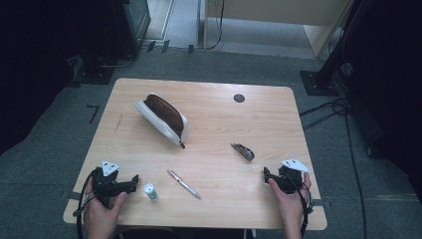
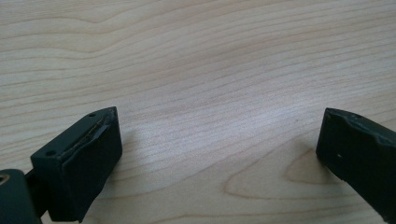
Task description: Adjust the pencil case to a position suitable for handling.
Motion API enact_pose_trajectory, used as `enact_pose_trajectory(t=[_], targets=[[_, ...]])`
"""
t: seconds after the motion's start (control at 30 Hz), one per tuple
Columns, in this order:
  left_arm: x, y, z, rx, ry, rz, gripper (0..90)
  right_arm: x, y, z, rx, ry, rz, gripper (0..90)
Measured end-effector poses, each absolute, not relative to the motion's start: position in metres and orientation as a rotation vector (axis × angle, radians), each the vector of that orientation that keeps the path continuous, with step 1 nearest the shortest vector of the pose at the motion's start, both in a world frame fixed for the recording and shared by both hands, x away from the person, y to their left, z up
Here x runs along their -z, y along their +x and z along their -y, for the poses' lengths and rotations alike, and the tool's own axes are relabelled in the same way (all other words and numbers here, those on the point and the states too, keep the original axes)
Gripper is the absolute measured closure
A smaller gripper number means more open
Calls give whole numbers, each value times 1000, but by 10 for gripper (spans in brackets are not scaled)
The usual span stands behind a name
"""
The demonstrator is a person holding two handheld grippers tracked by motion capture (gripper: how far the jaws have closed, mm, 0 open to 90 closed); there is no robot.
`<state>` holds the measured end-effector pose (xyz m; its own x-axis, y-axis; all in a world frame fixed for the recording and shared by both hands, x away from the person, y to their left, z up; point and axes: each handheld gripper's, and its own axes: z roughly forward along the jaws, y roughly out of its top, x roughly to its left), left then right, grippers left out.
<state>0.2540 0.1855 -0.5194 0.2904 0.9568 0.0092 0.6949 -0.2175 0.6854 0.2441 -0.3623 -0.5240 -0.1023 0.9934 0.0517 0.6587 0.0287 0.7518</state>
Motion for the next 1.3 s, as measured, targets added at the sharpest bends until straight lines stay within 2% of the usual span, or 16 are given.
enact_pose_trajectory(t=[0.13, 0.33, 0.53, 0.73, 0.9, 1.3], targets=[[519, 254, -185, -594, 1991, -1470, 5, 520, 239, 364, -919, 1676, -1784, 230], [519, 254, -186, -593, 1991, -1470, 5, 495, 234, 353, -974, 1595, -1779, 266], [519, 254, -186, -594, 1991, -1470, 5, 457, 241, 319, -1066, 1463, -1825, 309], [519, 254, -185, -594, 1991, -1470, 5, 433, 252, 288, -1156, 1357, -1875, 361], [519, 254, -185, -594, 1991, -1471, 5, 423, 267, 262, -1180, 1314, -1912, 401], [519, 254, -186, -594, 1991, -1471, 4, 410, 299, 208, -1228, 1236, -1983, 425]])
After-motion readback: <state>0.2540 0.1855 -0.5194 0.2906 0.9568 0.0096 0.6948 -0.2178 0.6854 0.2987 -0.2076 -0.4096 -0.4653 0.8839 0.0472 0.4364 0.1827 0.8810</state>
